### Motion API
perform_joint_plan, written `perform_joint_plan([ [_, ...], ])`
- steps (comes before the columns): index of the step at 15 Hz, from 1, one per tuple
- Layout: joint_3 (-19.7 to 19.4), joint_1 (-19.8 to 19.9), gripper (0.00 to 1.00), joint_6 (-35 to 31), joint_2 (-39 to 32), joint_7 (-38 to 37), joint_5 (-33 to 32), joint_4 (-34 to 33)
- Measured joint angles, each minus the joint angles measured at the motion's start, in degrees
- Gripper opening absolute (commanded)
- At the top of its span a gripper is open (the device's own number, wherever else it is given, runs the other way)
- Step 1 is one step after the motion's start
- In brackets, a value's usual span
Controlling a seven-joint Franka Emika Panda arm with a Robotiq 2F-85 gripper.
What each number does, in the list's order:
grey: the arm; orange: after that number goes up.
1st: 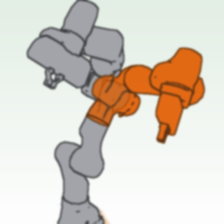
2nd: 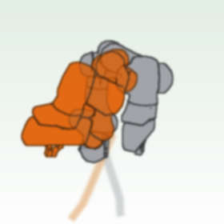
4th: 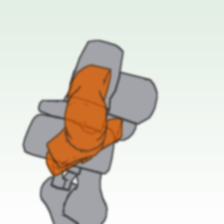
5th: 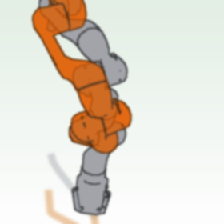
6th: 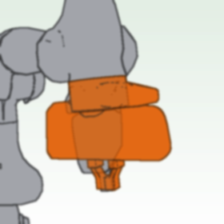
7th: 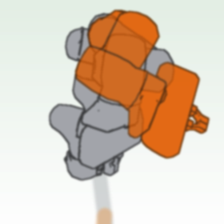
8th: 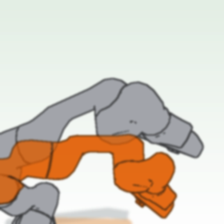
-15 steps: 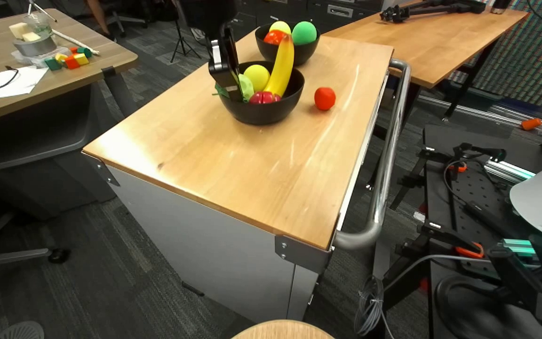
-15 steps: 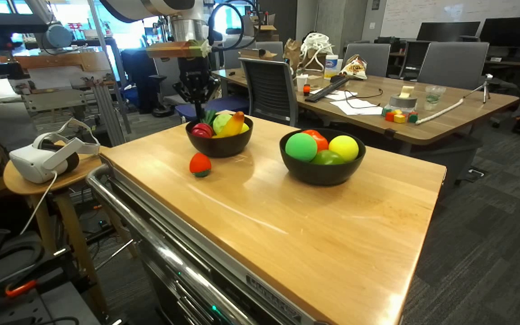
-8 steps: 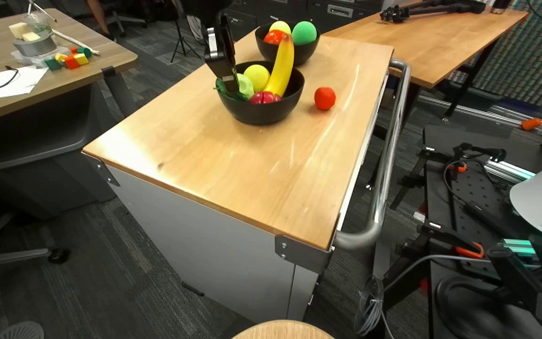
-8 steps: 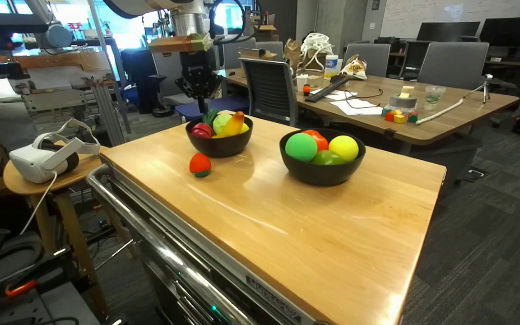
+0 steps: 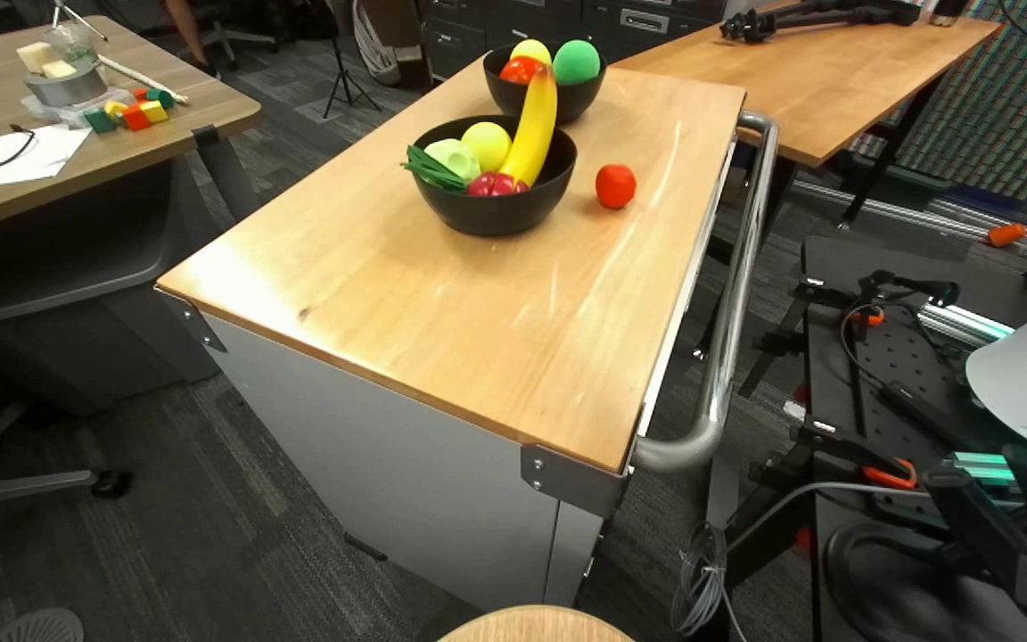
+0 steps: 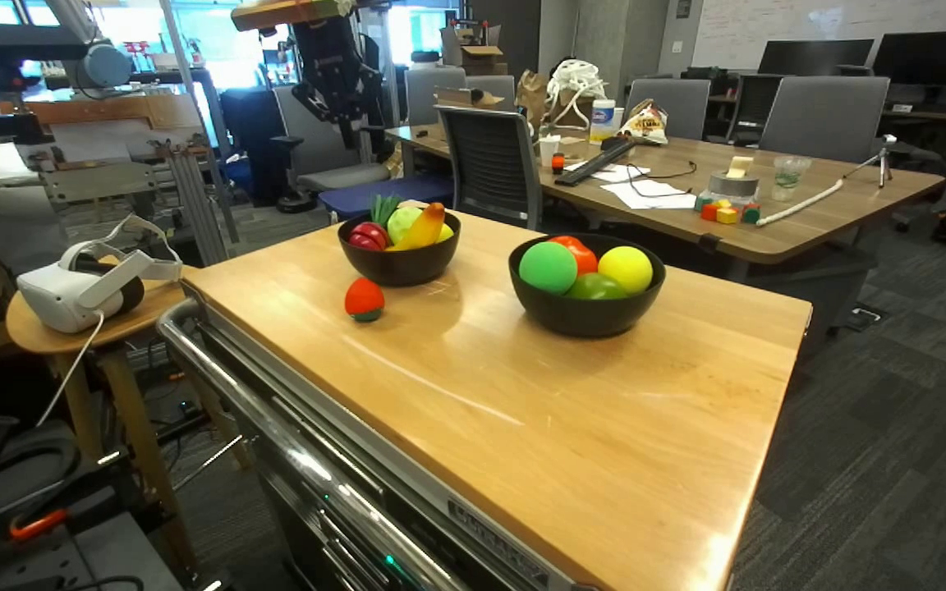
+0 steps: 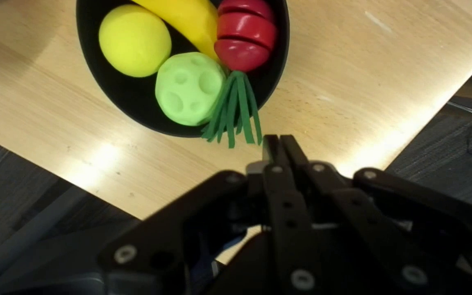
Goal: Take all the contents from the black bowls and place them on the table one at at time starting with the left bowl then right bowl
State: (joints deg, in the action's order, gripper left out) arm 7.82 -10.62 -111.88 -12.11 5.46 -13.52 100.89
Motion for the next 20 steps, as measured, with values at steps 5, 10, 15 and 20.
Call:
perform_joint_plan([
  [5, -0.1, 0.2, 0.50, 0.0, 0.5, 0.4, -0.8, 0.2],
  [10, -0.6, 1.7, 0.88, -2.4, -2.3, 1.3, -0.8, 0.4],
  [15, -0.7, 2.6, 1.00, -4.4, -6.0, 2.1, -0.5, 0.1],
  [20, -0.6, 2.5, 0.65, -4.6, -8.2, 3.1, 0.8, -0.1],
])
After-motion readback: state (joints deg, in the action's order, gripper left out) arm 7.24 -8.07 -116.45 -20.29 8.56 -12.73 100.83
